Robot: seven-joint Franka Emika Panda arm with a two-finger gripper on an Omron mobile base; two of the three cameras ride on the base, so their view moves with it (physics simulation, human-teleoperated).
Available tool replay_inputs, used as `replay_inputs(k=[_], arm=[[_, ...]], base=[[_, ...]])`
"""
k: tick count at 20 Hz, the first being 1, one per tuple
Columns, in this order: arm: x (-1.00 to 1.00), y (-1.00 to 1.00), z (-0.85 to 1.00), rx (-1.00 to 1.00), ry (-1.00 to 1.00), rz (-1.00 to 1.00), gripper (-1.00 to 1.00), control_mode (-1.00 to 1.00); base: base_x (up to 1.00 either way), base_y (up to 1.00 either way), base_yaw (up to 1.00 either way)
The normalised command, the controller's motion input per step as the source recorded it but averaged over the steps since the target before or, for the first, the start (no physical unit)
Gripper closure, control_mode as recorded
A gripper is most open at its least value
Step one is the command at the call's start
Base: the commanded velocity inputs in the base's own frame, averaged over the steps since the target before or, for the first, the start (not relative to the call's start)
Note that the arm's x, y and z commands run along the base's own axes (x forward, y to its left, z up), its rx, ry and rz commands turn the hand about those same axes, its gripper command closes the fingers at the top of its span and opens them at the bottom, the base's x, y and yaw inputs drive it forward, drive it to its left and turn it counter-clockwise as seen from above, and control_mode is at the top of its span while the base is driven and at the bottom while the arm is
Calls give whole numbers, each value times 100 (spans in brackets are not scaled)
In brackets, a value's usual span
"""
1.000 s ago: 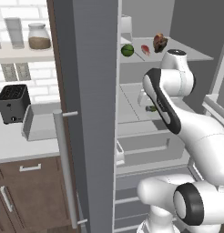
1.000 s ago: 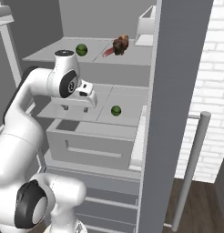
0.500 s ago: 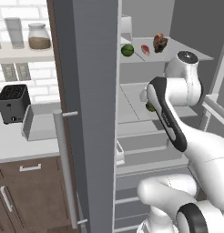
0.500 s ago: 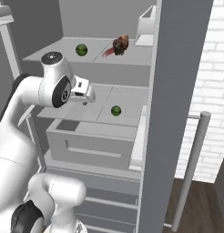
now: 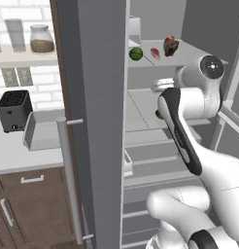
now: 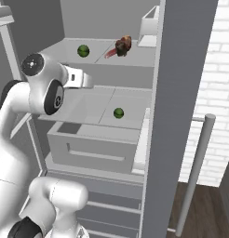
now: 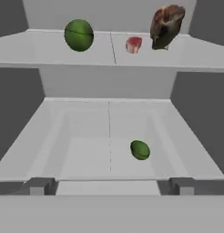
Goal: Place one avocado and one steak in each tupperware on the nearby counter, to pack two identical lunches.
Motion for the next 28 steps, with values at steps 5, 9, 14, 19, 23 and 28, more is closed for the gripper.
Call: replay_inputs(k=[5, 9, 14, 19, 23, 28], arm=[[6, -6, 88, 0, -24, -3, -100, -100], [1, -26, 34, 3, -3, -3, -100, -100], [7, -50, 24, 5, 0, -1, -100, -100], [29, -38, 20, 3, 1, -3, -100, -100], [58, -32, 0, 0, 14, -3, -100, -100], [64, -13, 0, 0, 13, -1, -100, -100]], base=[[0, 0, 0], [0, 0, 0], [0, 0, 0], [0, 0, 0], [0, 0, 0], [0, 0, 0]])
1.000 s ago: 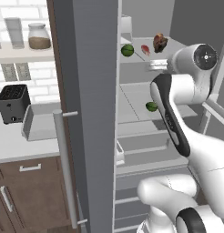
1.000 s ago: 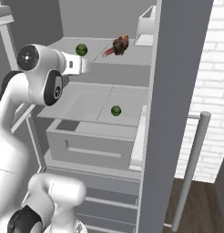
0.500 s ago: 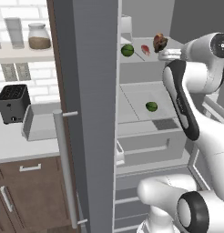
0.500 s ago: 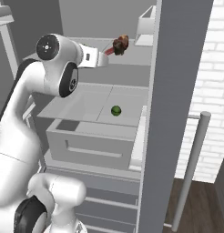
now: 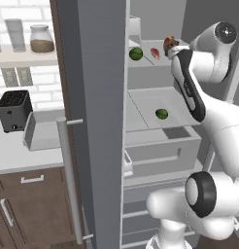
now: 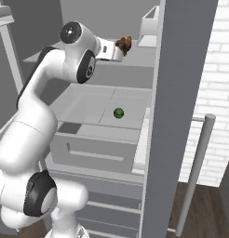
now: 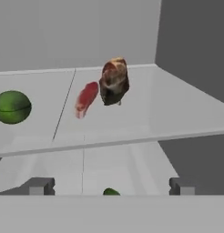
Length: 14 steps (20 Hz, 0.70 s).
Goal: Place one avocado and one steak in each tupperware on the nearby counter, to pack two identical lunches.
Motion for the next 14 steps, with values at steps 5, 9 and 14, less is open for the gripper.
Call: replay_inputs(k=[5, 9, 14], arm=[[72, 0, -5, 0, 4, 0, -100, -100], [61, -4, -19, 0, 0, 0, -100, -100], [62, -17, -27, 0, 0, 0, -100, -100]], base=[[0, 0, 0], [0, 0, 0], [0, 0, 0]])
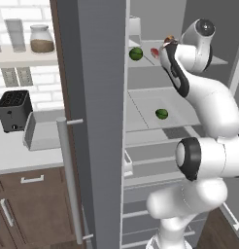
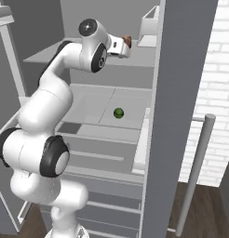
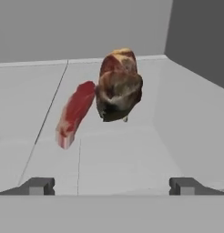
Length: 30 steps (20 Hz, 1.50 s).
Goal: Place one avocado and one steak in each tupperware on the nearby counter, to pack two identical lunches.
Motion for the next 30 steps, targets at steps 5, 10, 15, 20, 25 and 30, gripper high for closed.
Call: replay_inputs(k=[5, 10, 15, 20, 25, 30], arm=[[58, -20, -9, 0, 0, 0, -100, -100], [58, -13, 0, 0, 6, 0, -100, -100], [59, -1, 0, 0, 8, 0, -100, -100], [60, -1, 0, 0, 7, 0, -100, -100], [47, -10, 0, 0, 2, 0, -100, -100], [10, -2, 3, -1, -2, 0, -100, -100]], base=[[0, 0, 0], [0, 0, 0], [0, 0, 0], [0, 0, 0], [0, 0, 0], [0, 0, 0]])
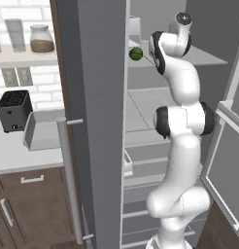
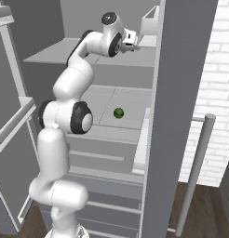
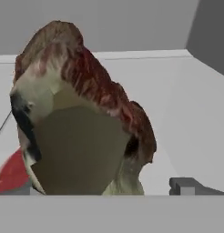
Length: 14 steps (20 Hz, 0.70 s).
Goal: Place one avocado and one steak in each tupperware on the nearby counter, to pack two identical lunches.
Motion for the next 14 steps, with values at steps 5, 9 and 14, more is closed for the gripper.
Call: replay_inputs(k=[5, 9, 14], arm=[[1, 0, 18, -3, -4, 0, -100, -100], [30, 0, -2, 0, 0, 0, -100, -100], [41, -1, -21, 0, 5, 0, -100, -100]], base=[[0, 0, 0], [0, 0, 0], [0, 0, 0]])
